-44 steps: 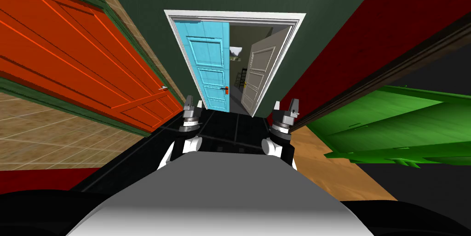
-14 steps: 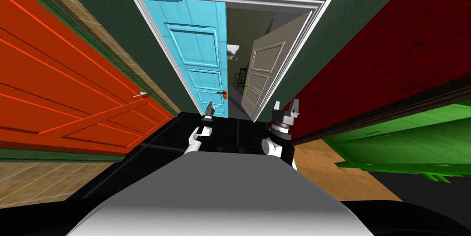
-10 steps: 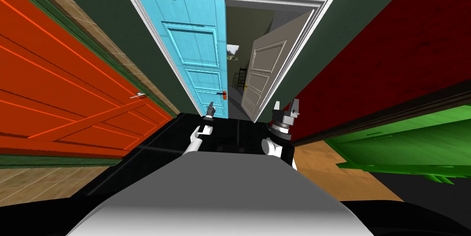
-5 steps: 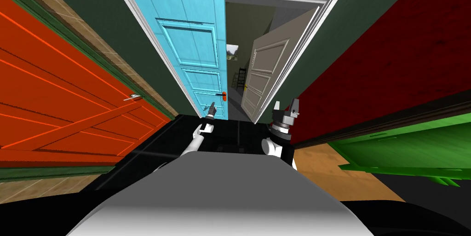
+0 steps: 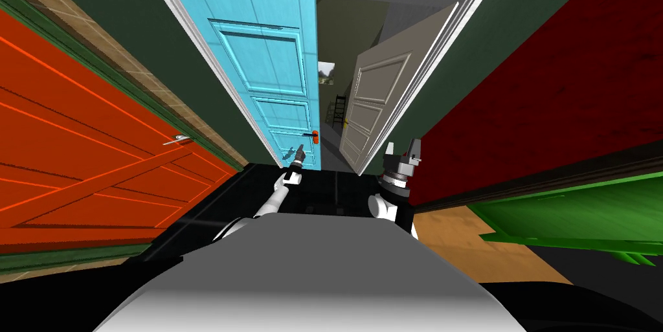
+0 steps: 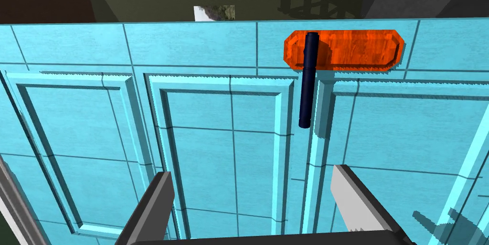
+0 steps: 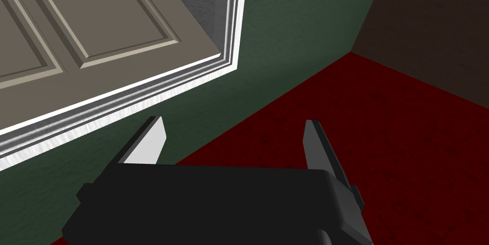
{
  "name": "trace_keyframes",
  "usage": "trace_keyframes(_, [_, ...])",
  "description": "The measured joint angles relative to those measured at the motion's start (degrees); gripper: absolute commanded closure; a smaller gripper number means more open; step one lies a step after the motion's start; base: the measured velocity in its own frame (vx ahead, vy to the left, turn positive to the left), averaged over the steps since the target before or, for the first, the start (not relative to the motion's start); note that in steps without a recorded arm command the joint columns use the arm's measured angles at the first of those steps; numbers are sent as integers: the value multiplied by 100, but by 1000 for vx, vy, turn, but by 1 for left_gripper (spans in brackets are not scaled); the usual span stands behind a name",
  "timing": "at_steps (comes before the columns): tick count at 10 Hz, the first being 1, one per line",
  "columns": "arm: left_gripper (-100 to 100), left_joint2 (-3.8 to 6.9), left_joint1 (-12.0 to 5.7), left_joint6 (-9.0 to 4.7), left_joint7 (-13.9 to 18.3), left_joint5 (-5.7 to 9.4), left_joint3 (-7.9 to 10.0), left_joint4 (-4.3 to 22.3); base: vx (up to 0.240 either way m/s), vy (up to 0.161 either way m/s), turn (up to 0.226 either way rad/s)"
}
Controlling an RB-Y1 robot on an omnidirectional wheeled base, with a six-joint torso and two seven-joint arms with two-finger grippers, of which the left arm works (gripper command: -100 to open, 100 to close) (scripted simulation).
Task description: Push the door open
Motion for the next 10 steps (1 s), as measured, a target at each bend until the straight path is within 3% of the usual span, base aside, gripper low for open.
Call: trace_keyframes(10, [-100,107,-871,18,-8,221,4,1452,86,31,-19])
